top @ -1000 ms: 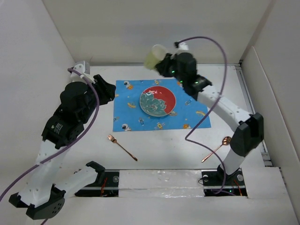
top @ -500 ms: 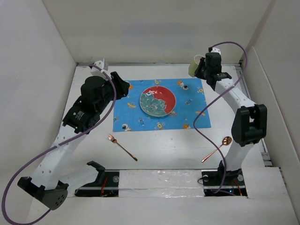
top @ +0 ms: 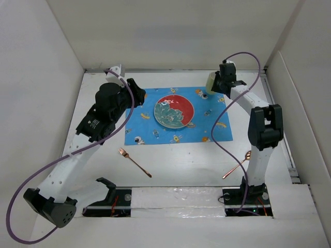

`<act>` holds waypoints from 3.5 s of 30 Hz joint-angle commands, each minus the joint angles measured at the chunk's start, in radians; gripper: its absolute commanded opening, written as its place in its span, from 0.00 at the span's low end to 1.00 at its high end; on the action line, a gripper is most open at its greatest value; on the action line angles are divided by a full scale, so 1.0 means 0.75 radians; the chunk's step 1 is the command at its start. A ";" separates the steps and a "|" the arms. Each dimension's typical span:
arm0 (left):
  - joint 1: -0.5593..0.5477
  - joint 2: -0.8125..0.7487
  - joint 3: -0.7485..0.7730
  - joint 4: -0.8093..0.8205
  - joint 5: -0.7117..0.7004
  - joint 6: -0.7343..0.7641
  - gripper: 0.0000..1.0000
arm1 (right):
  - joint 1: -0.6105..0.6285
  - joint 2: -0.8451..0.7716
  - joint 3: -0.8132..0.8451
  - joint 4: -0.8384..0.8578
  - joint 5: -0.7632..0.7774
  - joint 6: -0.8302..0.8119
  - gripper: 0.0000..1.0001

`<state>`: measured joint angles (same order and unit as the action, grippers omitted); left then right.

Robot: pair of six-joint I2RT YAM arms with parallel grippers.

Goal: Set the dinner table for one person

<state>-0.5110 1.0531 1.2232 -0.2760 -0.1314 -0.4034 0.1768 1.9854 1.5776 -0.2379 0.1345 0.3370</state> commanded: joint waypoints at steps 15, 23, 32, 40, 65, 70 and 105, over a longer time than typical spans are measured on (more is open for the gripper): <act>0.004 0.062 0.007 0.063 0.010 0.053 0.38 | 0.044 -0.025 -0.036 0.145 0.134 0.021 0.21; 0.004 0.026 -0.007 0.039 0.005 0.039 0.38 | 0.057 -0.060 -0.070 0.098 0.146 0.050 0.39; 0.004 -0.001 0.069 -0.051 -0.042 0.086 0.39 | 0.057 -0.295 -0.095 0.066 0.175 0.115 0.65; 0.004 -0.015 0.156 -0.133 -0.103 0.110 0.41 | 0.183 -0.648 -0.321 0.024 0.093 0.253 0.08; 0.017 -0.183 0.267 -0.464 -0.412 -0.172 0.50 | 1.409 0.001 -0.108 -0.096 -0.006 0.052 0.52; 0.017 -0.238 0.241 -0.462 -0.379 -0.158 0.50 | 1.435 0.116 -0.021 -0.135 0.043 0.040 0.52; 0.017 -0.253 0.067 -0.393 -0.246 -0.125 0.49 | 1.078 0.484 0.923 -0.452 0.393 0.401 0.00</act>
<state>-0.5018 0.8539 1.3018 -0.6151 -0.3401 -0.4995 1.0340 2.2696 2.1559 -0.5064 0.3424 0.5224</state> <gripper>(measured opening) 0.498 0.014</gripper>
